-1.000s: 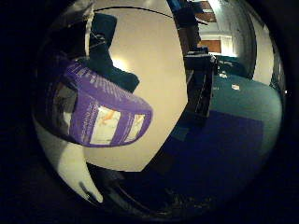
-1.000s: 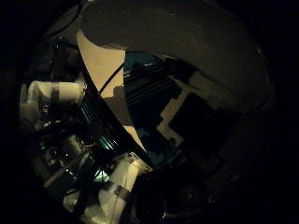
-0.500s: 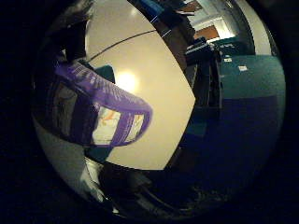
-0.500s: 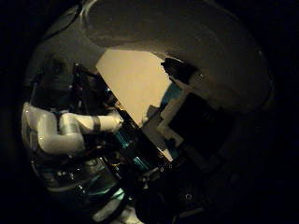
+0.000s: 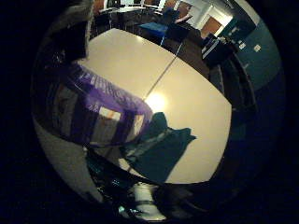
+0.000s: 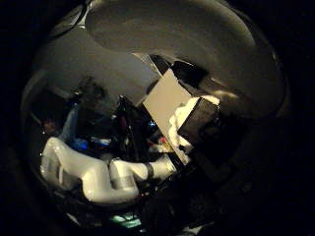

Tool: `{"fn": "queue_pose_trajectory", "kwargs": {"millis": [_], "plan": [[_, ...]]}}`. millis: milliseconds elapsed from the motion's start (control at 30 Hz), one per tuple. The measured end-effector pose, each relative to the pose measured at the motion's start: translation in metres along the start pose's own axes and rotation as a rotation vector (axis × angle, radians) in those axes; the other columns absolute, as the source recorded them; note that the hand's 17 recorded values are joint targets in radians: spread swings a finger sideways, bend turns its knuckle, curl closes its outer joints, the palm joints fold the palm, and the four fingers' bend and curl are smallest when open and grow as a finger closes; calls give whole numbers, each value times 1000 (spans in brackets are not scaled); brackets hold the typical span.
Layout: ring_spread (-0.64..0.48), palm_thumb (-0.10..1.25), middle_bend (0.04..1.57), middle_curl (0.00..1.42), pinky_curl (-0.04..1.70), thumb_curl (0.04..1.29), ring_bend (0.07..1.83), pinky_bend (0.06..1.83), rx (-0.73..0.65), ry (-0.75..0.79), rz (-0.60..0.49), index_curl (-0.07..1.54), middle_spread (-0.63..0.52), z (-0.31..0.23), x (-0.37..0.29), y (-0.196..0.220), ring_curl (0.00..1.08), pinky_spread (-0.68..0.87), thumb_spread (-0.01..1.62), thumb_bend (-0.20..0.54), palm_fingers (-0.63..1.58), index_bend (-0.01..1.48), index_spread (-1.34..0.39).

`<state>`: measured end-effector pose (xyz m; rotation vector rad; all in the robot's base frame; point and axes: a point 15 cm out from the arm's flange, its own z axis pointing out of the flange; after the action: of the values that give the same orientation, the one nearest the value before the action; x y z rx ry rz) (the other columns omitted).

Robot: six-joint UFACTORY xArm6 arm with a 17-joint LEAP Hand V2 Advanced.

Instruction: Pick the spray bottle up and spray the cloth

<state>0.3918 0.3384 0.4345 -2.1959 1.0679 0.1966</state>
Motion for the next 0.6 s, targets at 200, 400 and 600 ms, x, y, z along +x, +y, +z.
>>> {"fn": "queue_pose_trajectory", "kwargs": {"millis": [200, 400, 600], "plan": [[-245, 1098, 1407, 688, 1229, 660, 1289, 1065, 99, -198, 38, 656, -102, 21, -8, -23, 877, -204, 937, -14, 1142, 1268, -159], [-244, 1101, 1407, 688, 1229, 661, 1291, 1065, 181, -304, 103, 655, -102, 42, 29, -37, 875, -203, 943, -15, 1141, 1264, -161], [-243, 1099, 1402, 685, 1230, 661, 1295, 1067, 226, -371, 165, 657, -102, 66, 73, -24, 874, -202, 952, -15, 1137, 1260, -161]]}}
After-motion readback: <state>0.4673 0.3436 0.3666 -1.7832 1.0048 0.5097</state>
